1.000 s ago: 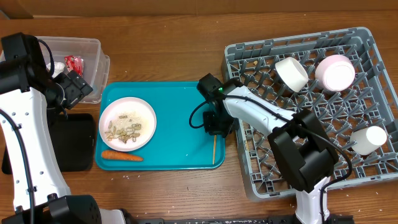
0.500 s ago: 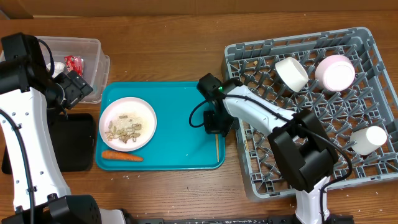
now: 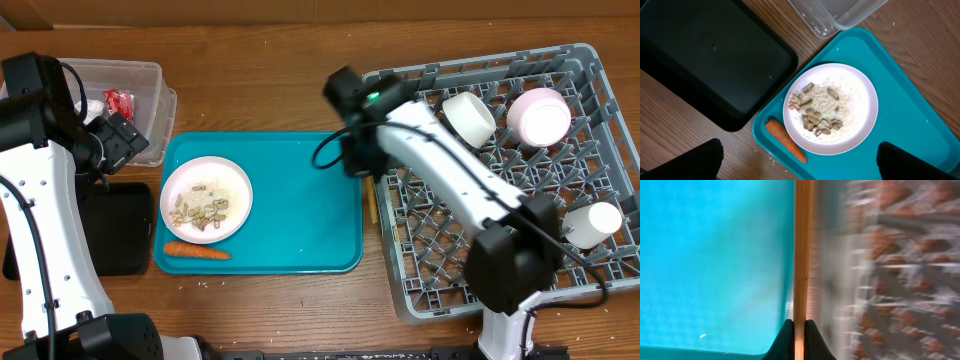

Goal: Sort waste into correct bins and load items into the dishwasher
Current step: 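Place the chopstick into the rack's left side with the right gripper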

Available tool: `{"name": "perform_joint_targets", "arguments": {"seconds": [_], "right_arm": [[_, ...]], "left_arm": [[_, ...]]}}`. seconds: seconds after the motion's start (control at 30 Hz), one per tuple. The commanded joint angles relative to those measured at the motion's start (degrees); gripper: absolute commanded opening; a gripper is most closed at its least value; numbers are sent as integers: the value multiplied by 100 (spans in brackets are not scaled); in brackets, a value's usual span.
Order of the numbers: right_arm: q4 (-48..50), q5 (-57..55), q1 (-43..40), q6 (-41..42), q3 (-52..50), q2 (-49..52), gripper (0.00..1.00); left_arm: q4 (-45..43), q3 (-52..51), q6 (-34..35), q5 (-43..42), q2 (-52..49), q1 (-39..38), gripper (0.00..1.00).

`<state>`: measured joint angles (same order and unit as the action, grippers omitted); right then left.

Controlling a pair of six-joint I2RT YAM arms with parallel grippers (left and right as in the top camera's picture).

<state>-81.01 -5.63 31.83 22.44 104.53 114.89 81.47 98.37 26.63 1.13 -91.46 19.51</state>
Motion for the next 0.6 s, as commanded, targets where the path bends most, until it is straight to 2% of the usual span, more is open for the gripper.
{"name": "perform_joint_targets", "arguments": {"seconds": [0.0,0.17,0.33,0.57], "right_arm": [[-251,-501,-520,-293,125,-227,4],[-435,-76,-964,-1137,-133,-227,4],[-466,542,-1043,-1779,-435,-227,4],[-367,833,-780,-1947,-597,-227,4]], "left_arm": [[-46,70,-68,35,-2,-15,100],[-55,70,-70,35,-2,-15,100],[-52,70,-72,35,-2,-15,100],[-72,70,-70,37,-2,-15,100]]}}
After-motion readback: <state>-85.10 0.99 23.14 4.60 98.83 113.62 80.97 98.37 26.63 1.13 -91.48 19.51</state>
